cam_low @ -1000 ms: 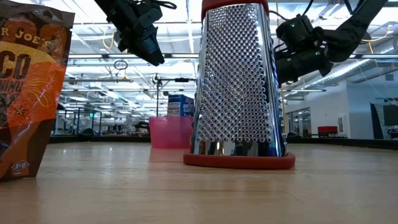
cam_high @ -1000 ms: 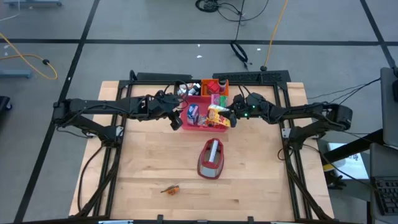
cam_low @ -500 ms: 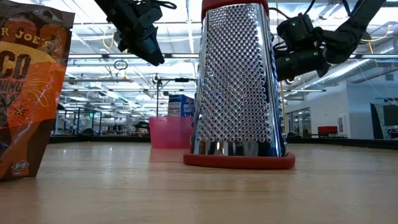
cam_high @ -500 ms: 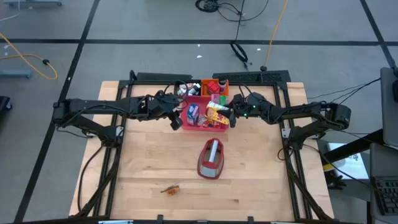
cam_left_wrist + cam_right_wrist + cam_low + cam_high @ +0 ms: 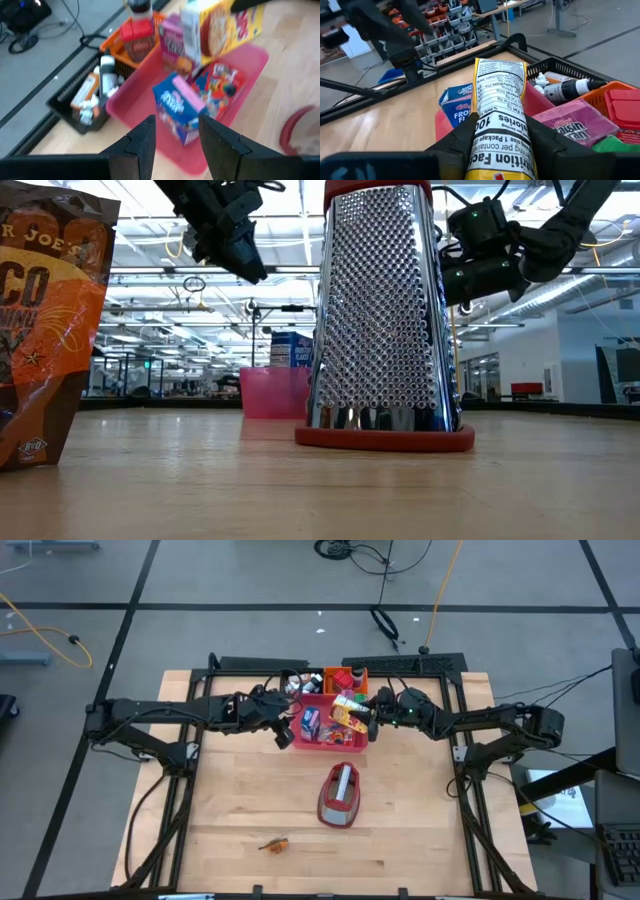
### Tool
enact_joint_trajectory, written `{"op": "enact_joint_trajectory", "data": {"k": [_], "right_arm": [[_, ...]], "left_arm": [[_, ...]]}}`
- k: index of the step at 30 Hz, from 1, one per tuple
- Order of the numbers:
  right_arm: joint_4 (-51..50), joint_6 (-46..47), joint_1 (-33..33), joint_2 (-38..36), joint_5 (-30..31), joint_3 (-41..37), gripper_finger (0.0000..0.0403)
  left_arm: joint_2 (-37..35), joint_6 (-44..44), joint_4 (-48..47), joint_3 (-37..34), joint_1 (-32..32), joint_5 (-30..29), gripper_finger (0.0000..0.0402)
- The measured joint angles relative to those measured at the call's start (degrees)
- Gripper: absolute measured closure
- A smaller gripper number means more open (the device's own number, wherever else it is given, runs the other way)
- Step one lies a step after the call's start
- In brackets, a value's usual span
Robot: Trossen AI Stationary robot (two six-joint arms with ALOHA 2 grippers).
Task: Pick & Place Kitchen Items
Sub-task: Put the yellow cereal box into the pink bin, then put the orange seasoning pack into orange basket
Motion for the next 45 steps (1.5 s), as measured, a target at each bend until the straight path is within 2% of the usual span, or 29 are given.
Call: {"op": "enact_joint_trajectory", "data": {"k": [6,10,15,23,34,45], "right_arm": [[0.93,-0.41,0.2,0.74,-0.32,0.0,0.0291],[5.27,0.27,0.65,4.72,-0.54,0.0,0.0291],[9.4,-3.47,0.61,9.52,-0.48,0.25,0.0292],[9.09,-3.36,0.85,13.35,-1.87,3.17,0.0322],[9.05,-3.1,0.85,14.36,-1.99,4.2,0.0222],[8.47,-6.69,1.55,13.93,-1.6,4.17,0.0146]], "left_arm": [[0.0,-0.2,6.09,0.0,-0.01,0.02,0.0252],[0.0,-0.14,9.74,0.0,0.0,0.02,0.0252],[0.0,-0.12,13.5,0.0,-0.02,0.04,0.0252],[0.0,-0.12,17.55,0.0,0.0,0.06,0.0252],[0.0,0.28,18.53,0.0,-0.17,0.41,0.0252],[0.0,0.37,18.95,0.0,-0.17,0.41,0.0252]]}}
